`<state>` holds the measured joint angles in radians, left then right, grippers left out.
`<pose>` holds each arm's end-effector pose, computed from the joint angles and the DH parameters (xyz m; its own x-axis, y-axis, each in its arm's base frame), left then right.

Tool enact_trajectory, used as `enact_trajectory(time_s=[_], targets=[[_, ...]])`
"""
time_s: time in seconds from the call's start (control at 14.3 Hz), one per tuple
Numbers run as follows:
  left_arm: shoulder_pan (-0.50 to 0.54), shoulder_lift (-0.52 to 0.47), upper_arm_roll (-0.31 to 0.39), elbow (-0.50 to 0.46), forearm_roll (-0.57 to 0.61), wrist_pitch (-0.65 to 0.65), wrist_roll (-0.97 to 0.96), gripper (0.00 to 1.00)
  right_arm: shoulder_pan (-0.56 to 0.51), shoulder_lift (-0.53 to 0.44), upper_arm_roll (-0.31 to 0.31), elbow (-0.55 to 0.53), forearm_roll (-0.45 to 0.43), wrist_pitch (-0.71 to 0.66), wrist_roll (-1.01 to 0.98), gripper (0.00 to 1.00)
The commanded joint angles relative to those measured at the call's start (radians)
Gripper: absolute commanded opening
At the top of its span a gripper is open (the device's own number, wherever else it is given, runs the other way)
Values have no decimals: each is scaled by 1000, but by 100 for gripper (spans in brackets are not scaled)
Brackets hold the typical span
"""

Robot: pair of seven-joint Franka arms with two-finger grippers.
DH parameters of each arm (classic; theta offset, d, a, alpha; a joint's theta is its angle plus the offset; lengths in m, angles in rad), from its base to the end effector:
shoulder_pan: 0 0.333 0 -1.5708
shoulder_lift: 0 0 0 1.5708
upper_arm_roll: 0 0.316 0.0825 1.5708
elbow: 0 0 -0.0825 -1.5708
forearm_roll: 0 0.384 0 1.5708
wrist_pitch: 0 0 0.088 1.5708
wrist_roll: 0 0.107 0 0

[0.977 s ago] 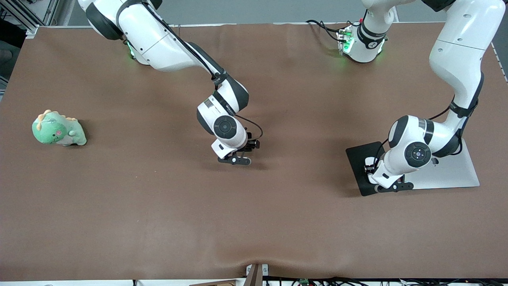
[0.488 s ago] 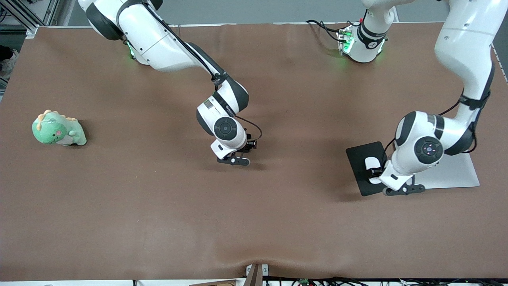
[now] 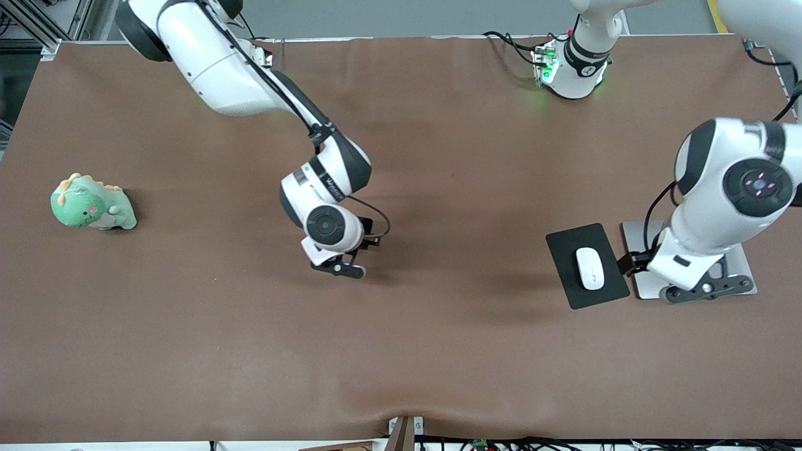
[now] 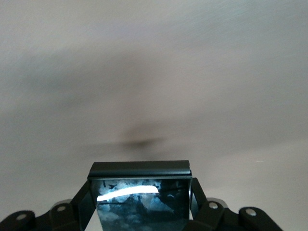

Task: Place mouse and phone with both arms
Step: 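Release the mouse and raise the left gripper while the right gripper lifts the phone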

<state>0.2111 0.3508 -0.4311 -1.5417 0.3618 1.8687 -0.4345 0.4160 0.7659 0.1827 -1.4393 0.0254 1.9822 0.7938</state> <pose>0.6560 -0.0828 0.4683 0.9884 0.1246 0.0873 0.1387 -0.9736 -0.1813 0.5892 0.3778 0.2256 0.9370 -0.2403 -0.2534 -0.2356 -0.9706 0.0490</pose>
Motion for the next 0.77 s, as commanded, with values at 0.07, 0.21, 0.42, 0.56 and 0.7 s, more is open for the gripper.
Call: enact_trajectory(time_s=[0.07, 0.21, 0.42, 0.56, 0.7], targets=[[40, -107, -12, 18, -92, -111, 42, 100, -69, -143, 15, -153, -5, -16, -14, 0], [42, -162, -14, 18, -95, -143, 68, 100, -112, -206, 15, -231, -5, -16, -65, 0], [44, -222, -14, 35, -130, -206, 103, 100, -172, -273, 15, -303, -5, -14, -119, 0], [48, -263, -5, 44, -199, -241, 117, 100, -203, -301, 15, -335, -5, -16, -129, 0], [56, -298, -9, 46, -204, -266, 123, 100, -264, -347, 15, -383, -5, -14, -222, 0]])
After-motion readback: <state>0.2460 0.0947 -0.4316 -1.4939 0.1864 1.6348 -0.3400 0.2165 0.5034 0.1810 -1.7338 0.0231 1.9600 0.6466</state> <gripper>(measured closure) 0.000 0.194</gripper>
